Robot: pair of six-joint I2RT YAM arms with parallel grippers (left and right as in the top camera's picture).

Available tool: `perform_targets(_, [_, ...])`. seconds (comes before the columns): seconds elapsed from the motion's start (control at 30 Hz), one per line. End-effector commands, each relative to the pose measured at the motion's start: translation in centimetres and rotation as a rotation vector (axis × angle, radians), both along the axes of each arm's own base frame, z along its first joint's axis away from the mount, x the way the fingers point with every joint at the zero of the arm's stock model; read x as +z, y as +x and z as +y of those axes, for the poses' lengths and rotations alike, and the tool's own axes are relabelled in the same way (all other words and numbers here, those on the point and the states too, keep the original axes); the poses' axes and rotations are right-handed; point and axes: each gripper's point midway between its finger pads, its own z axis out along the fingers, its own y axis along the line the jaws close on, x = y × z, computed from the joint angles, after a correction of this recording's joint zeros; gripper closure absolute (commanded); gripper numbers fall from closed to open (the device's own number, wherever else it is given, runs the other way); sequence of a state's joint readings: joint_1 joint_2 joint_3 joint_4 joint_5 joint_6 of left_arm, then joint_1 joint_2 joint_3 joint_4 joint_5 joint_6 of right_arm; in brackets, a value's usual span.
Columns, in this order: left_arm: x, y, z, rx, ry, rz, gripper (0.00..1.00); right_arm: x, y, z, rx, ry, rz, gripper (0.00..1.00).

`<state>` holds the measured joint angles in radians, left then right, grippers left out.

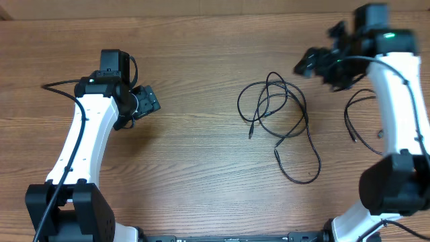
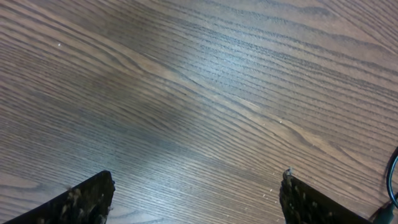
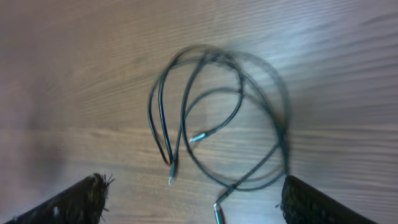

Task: Untangle cables
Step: 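Move the right gripper to the center cables, grasp one, lift it, then carry the cable right and drop it beside the first cable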

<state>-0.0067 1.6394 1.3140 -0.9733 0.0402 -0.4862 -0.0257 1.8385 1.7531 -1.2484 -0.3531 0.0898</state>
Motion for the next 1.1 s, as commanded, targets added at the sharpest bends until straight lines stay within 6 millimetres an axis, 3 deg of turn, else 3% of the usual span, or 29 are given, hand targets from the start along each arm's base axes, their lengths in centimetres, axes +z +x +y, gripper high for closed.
perform_targets(0.0, [1.0, 0.6, -0.1, -0.020, 0.000, -0.029, 0.15, -3.5, -1.0, 2.6, 0.024, 0.007, 0.068, 0.14])
perform_targets(0.13, [1.0, 0.6, -0.2, -0.021, -0.006, -0.029, 0.15, -7.3, -0.8, 5.4, 0.056, -0.008, 0.038, 0.20])
perform_targets(0.33, [1.0, 0.6, -0.6, -0.027, -0.026, -0.029, 0.15, -11.8, -0.8, 8.0, 0.044, -0.036, -0.026, 0.29])
perform_targets(0.4, [1.0, 0.6, -0.5, -0.027, -0.025, -0.029, 0.15, -12.6, -1.0, 8.9, 0.064, -0.031, -0.047, 0.45])
perform_targets(0.53, [1.0, 0.5, -0.6, -0.027, -0.026, -0.028, 0.15, -12.3, -0.7, 10.1, 0.089, -0.023, -0.081, 0.96])
perform_targets(0.6, [1.0, 0.5, -0.6, -0.027, -0.026, -0.028, 0.16, -11.1, 0.0, 10.6, 0.087, 0.002, -0.102, 0.96])
perform_targets(0.67, [1.0, 0.5, -0.6, -0.028, -0.026, -0.028, 0.16, -9.1, 0.8, 11.5, 0.101, 0.049, -0.134, 0.96])
perform_targets(0.73, [1.0, 0.6, -0.6, -0.028, -0.025, -0.029, 0.16, -5.5, 1.9, 12.8, 0.128, 0.113, -0.186, 0.96])
perform_targets(0.9, [1.0, 0.6, -0.6, -0.028, -0.025, -0.030, 0.16, 7.6, 4.0, 16.0, 0.283, 0.260, -0.421, 0.96])
perform_targets(1.07, [1.0, 0.6, -0.5, -0.027, -0.025, -0.029, 0.16, 21.1, 4.6, 16.2, 0.306, 0.294, -0.706, 0.96])
